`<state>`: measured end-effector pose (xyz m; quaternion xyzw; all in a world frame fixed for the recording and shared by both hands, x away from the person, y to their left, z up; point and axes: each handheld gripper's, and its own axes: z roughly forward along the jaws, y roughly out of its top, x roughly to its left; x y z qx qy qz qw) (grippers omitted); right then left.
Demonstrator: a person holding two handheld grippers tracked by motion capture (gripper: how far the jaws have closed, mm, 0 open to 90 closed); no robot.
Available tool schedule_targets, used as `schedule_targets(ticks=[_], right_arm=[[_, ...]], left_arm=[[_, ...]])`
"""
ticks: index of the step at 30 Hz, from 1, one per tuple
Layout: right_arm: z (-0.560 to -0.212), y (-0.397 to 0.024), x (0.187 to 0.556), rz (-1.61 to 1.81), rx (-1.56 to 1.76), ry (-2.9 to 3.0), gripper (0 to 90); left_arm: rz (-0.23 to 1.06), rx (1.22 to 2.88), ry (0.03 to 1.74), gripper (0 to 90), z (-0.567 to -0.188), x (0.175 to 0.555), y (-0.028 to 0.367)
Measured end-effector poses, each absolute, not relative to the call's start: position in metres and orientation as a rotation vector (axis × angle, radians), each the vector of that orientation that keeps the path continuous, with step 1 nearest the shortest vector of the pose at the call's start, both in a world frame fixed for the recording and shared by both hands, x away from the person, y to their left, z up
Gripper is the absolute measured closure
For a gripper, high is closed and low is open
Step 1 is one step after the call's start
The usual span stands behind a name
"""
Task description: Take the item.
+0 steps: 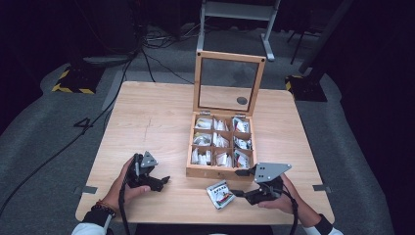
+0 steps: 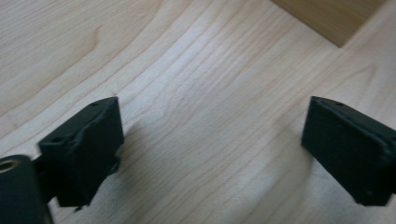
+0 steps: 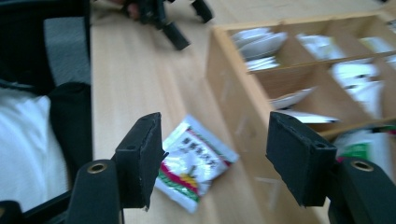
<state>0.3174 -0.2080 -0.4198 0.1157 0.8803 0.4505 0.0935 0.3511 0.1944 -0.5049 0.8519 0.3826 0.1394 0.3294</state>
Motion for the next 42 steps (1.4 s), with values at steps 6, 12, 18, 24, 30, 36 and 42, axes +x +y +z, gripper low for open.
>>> schedule_targets(ticks=[6,12,18,24,30,36,42], right_arm=[[-0.411,-0.23,0.334,1.353,0.466,2.532,31.5],[-0.406,-0.244,0.345,1.35,0.554,2.474,30.0],[-0.397,-0.259,0.359,1.32,0.67,2.392,30.0],[-0.397,-0.277,0.376,1.292,0.761,2.335,31.0],[-0.4,-0.287,0.396,1.244,0.841,2.338,30.5],[-0.402,-0.29,0.413,1.209,0.892,2.311,29.7],[-0.402,-0.28,0.43,1.197,0.893,2.326,32.8]], left_arm=[[0.35,2.242,0.999,15.7,-0.5,0.352,0.208],[0.301,2.27,0.907,19.0,-0.487,0.351,0.208],[0.272,2.234,0.887,18.8,-0.474,0.363,0.203],[0.277,2.232,0.841,20.4,-0.461,0.376,0.193],[0.273,2.236,0.771,20.2,-0.45,0.385,0.181],[0.284,2.199,0.755,20.2,-0.441,0.398,0.17],[0.32,2.16,0.766,20.7,-0.431,0.416,0.159]])
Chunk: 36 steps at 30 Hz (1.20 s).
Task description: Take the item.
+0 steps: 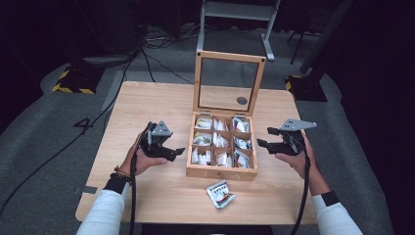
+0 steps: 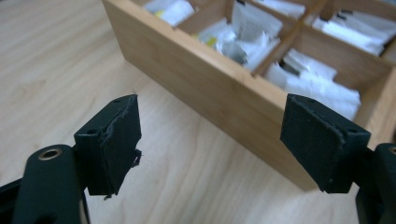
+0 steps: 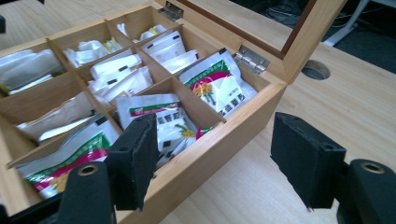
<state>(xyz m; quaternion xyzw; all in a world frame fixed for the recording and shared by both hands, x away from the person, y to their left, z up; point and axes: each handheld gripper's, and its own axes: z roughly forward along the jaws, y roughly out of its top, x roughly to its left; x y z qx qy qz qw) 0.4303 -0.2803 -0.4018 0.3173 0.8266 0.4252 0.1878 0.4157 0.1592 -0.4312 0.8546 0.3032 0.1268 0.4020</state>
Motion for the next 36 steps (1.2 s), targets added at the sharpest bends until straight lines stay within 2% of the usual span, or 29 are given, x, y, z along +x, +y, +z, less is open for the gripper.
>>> schedule_targets(ticks=[10,24,36], right_arm=[[-0.396,-0.27,0.463,1.211,0.963,2.312,33.1],[-0.386,-0.258,0.508,1.172,1.055,2.264,33.1],[-0.387,-0.24,0.537,1.052,1.094,2.25,33.0]], left_arm=[[0.377,2.105,0.786,21.5,-0.415,0.455,0.137],[0.394,2.142,0.835,22.9,-0.413,0.506,0.108],[0.423,2.073,0.957,23.1,-0.403,0.54,0.106]])
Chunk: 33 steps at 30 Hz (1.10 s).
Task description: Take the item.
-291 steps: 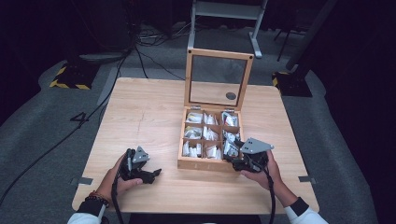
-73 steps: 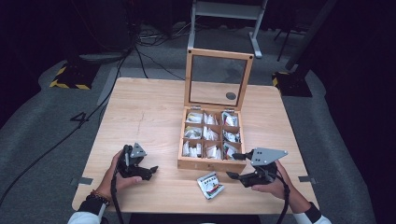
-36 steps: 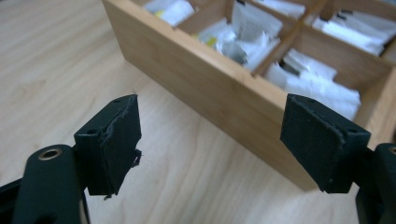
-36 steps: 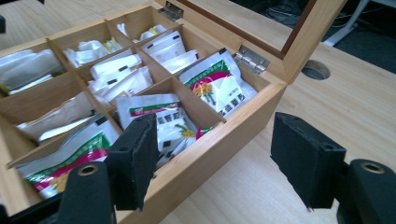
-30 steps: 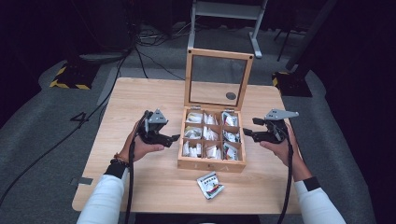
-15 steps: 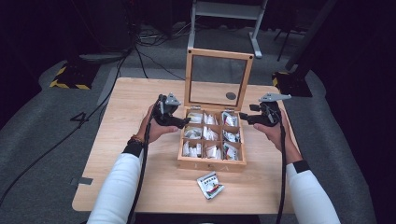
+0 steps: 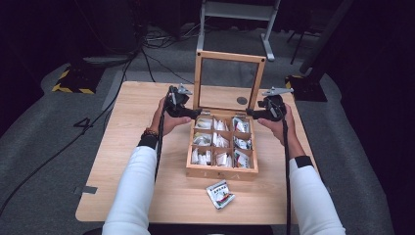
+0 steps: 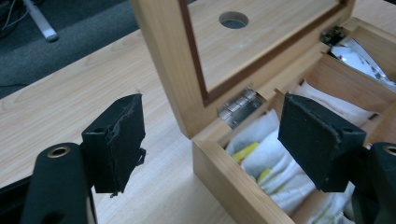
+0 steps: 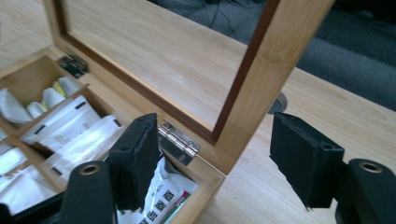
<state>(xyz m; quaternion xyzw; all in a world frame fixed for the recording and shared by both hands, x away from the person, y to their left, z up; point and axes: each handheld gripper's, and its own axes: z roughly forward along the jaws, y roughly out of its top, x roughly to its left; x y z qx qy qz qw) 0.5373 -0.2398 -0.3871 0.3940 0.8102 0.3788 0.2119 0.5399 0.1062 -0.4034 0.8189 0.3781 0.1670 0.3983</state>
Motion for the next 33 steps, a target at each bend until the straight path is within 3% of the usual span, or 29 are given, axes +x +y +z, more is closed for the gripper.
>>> schedule_targets(ticks=[15,20,26,33], right_arm=[[-0.394,-0.244,0.555,1.103,1.194,2.173,42.6],[-0.399,-0.242,0.558,1.081,1.201,2.188,45.3],[-0.405,-0.236,0.563,1.042,1.197,2.209,51.4],[-0.408,-0.232,0.565,1.057,1.213,2.214,51.7]], left_arm=[[0.451,2.072,1.044,25.9,-0.412,0.56,0.085],[0.435,2.079,1.019,41.0,-0.41,0.562,0.084],[0.427,2.075,1.012,43.2,-0.41,0.566,0.083],[0.449,2.083,1.011,46.6,-0.412,0.568,0.082]])
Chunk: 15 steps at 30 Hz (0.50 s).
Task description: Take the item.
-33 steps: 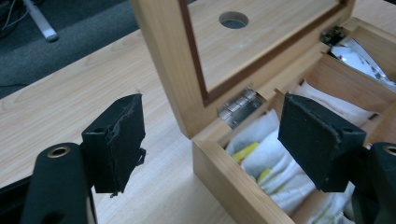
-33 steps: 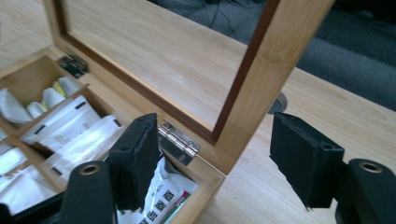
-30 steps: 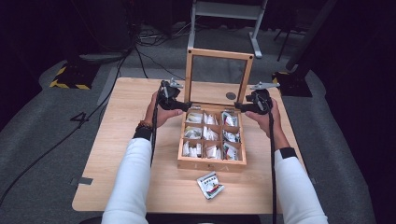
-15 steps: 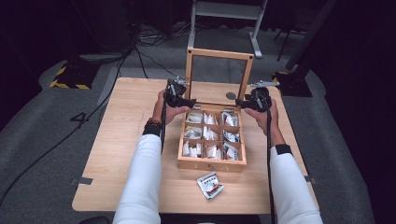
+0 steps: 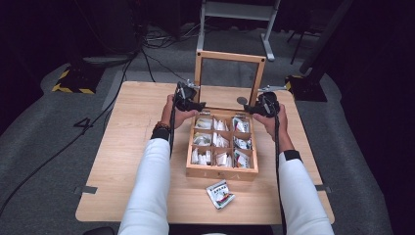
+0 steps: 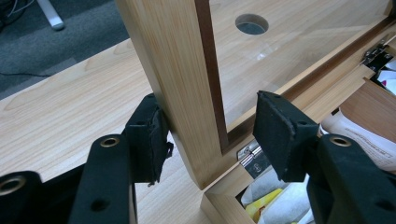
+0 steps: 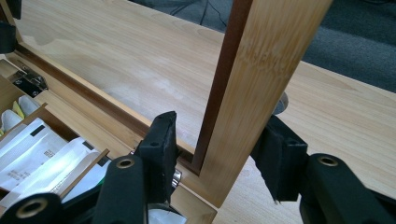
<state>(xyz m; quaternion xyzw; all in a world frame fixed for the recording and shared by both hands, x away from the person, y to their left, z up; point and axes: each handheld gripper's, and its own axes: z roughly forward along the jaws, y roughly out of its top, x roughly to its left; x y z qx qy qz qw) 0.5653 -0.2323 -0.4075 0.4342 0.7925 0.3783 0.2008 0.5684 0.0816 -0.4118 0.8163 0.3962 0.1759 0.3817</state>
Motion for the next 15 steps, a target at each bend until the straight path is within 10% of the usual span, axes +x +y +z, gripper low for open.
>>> schedule_targets(ticks=[15], right_arm=[[-0.4041,-0.2381,0.5607,1.123,1.238,2.198,56.2]], left_arm=[[0.444,1.997,0.961,55.7,-0.4048,0.5645,0.092]])
